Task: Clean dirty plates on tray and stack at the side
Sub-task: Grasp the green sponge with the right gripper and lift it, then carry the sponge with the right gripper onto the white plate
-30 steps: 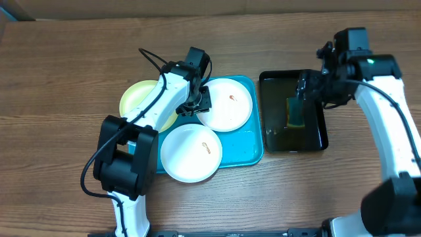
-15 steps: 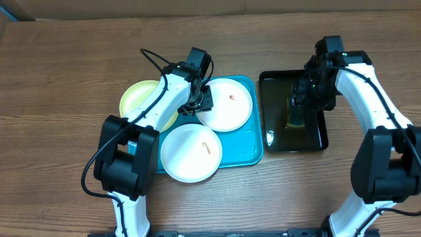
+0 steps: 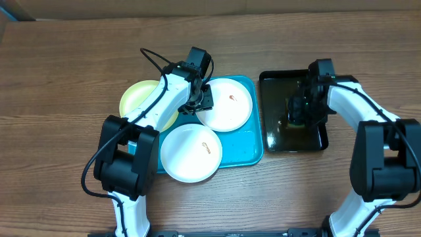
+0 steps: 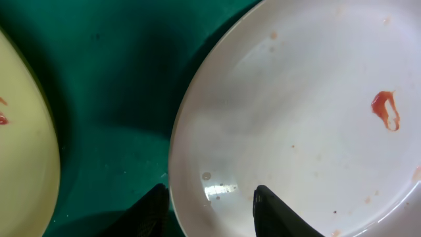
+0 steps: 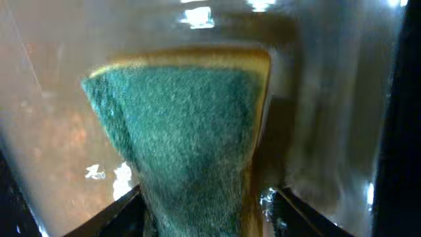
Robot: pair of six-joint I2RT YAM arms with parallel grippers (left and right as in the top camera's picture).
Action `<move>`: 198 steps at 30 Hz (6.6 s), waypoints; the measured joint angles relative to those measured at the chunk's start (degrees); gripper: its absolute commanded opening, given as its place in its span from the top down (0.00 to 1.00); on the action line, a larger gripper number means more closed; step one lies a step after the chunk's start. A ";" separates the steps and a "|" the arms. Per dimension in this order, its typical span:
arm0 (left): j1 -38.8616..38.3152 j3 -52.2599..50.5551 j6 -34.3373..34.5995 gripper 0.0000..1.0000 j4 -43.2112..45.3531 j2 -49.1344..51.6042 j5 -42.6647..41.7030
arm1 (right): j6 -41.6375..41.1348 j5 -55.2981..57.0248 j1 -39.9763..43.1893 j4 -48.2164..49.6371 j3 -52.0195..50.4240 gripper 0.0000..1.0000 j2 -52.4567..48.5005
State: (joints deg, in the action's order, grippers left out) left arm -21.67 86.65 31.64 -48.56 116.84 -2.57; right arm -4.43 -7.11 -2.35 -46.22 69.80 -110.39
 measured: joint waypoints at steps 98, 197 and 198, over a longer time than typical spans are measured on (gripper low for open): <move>-0.26 -5.18 0.39 0.72 5.38 0.09 4.09 | -1.79 -3.56 -3.69 -1.25 0.55 0.44 -0.28; 0.07 -5.95 -0.92 0.96 9.35 0.09 5.57 | 0.00 9.88 -25.86 10.21 15.80 0.96 -2.86; 0.04 -5.95 -0.92 0.96 9.35 0.09 5.57 | 0.00 9.94 -25.83 10.25 15.80 0.96 -3.34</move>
State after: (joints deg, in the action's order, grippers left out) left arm -21.63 80.71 30.72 -39.20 116.92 3.01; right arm -4.43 2.83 -28.18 -35.97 85.60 -113.73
